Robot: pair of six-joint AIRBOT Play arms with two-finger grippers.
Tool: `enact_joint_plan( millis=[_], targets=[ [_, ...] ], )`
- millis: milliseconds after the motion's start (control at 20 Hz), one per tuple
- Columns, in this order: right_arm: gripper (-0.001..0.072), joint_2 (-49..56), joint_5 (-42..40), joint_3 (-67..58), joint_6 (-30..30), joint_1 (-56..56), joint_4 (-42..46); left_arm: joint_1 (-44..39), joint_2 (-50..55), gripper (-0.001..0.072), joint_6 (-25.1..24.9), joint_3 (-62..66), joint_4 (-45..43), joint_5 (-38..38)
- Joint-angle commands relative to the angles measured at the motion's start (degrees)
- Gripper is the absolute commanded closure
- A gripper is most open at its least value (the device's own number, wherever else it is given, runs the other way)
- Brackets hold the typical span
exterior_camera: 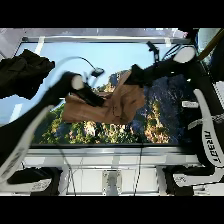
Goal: Fold the clothes and pants, and hang the long-sleeved shirts on hangers.
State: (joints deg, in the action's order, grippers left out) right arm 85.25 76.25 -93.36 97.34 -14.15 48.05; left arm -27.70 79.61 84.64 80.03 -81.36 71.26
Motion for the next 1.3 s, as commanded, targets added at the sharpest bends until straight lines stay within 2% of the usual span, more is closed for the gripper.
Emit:
enact_joint_plan(
  millis=[0, 250, 300, 350, 400, 500, 550, 600, 700, 800, 900, 1000, 1050, 1150, 1250],
  targets=[
    [0.0679, 1.68, -10.29, -0.48, 8.11, -10.58, 6.64, 6.62, -13.6, 0.0697, -0.07, 0.13, -8.87, 6.91],
    [0.0676, 9.35, -35.21, -0.48, 8.63, -26.71, 4.22, 15.61, -27.56, 0.0697, -0.04, 0.11, -9.09, 6.93],
    [0.0584, 10.95, -41.62, -0.48, 8.63, -29.53, 3.5, 16.74, -29.33, 0.0697, -0.04, 0.11, -9.11, 7.13],
    [0.0296, 12.24, -46.6, -0.5, 8.48, -31.54, 2.75, 17.64, -30.71, 0.0697, -0.04, 0.11, -9.11, 7.61],
    [0.0126, 13.29, -49.55, -0.66, 8.48, -33.07, 2.54, 18.23, -31.71, 0.0697, -0.04, 0.11, -9.14, 8.15],
    [0.0136, 14.16, -48.24, -1.9, 7.85, -34.1, 1.68, 18.93, -33.27, 0.0697, -0.04, 0.09, -9.62, 9.01],
    [0.0178, 13.99, -45.46, -2.84, 5.6, -33.64, 2.14, 18.93, -33.81, 0.0697, -0.04, 0.07, -10.25, 9.03],
    [0.018, 13.77, -40.94, -4.33, 3.52, -32.48, 3.06, 18.93, -34.18, 0.0697, -0.02, 0.07, -10.62, 9.03],
    [0.0171, 12.74, -30.25, -7.5, 3.39, -28.28, 8.57, 18.93, -34.51, 0.0697, -0.02, 0.04, -10.62, 9.09],
    [0.0171, 10.97, -17.29, -10.21, 3.08, -22.58, 16.79, 18.93, -34.45, 0.0697, 0.0, 0.0, -10.62, 9.2],
    [0.0171, 8.7, -2.14, -11.04, 1.73, -16.31, 29.86, 18.93, -34.4, 0.0697, 0.02, 0.0, -10.6, 9.18],
    [0.017, 8.35, 7.85, -10.91, 1.33, -11.3, 42.1, 18.93, -34.4, 0.0697, 0.04, 0.0, -10.58, 9.18],
    [0.0169, 8.61, 7.93, -10.21, 2.25, -8.87, 42.75, 18.93, -34.38, 0.0697, 0.28, 0.0, -10.58, 9.16],
    [0.016, 9.99, 2.95, -7.76, 6.03, -4.46, 36.28, 18.93, -34.38, 0.0697, 2.25, 0.0, -10.58, 9.16],
    [0.0159, 13.29, -2.82, -5.05, 5.62, 0.17, 20.37, 18.93, -34.38, 0.0697, 3.67, 0.0, -10.58, 9.18]
  ],
)
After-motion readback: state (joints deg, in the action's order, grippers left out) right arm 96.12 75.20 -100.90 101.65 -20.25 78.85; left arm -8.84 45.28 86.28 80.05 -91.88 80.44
